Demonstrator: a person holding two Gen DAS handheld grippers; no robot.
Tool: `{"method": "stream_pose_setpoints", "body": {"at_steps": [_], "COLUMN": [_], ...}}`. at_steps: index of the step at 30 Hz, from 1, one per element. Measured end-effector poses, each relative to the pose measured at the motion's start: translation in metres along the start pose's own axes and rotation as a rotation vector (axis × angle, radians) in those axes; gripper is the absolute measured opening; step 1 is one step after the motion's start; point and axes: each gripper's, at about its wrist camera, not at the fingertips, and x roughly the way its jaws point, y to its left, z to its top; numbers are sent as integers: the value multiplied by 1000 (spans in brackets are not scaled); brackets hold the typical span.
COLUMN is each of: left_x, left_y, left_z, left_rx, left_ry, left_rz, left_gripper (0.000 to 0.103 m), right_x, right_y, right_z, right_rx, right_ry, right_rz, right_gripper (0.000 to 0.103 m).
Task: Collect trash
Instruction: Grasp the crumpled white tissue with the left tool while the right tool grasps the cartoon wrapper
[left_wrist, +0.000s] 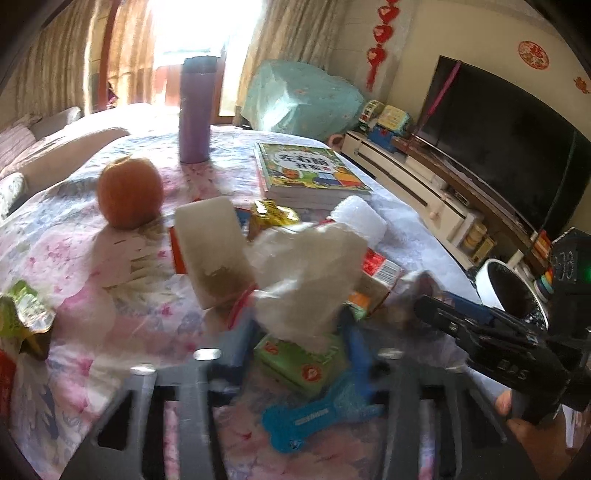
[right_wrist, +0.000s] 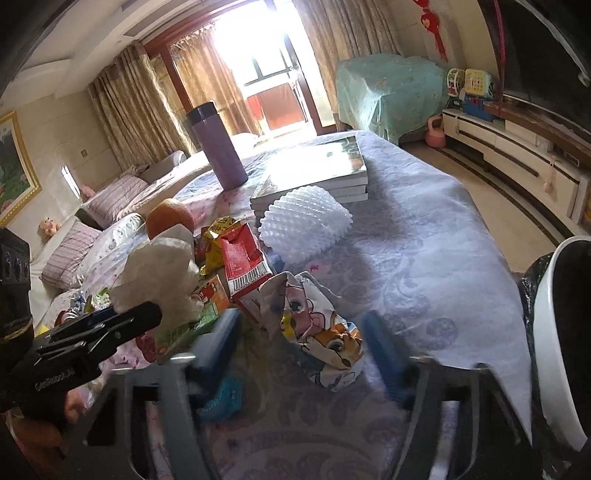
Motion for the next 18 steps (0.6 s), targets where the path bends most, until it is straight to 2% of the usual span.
{"method": "stream_pose_setpoints", "body": {"at_steps": [1,5,18], "left_x": [1,-2,-16], "left_y": [-1,-8,-48], "left_z": [0,-2,-21], "left_rx": [6,36,121], "left_ry": [0,-15,-5], "left_rz": [-4,-17,-97], "left_gripper": [29,22,21], "right_x": [0,-8,-66], "right_y": [0,-1,-26], "right_z": [-1,-6,-25], "right_rx": [-2,-3,68], "right_ry": [4,-3,-66], "right_rz": [-5,-7,-47], "right_gripper": [40,37,37]}}
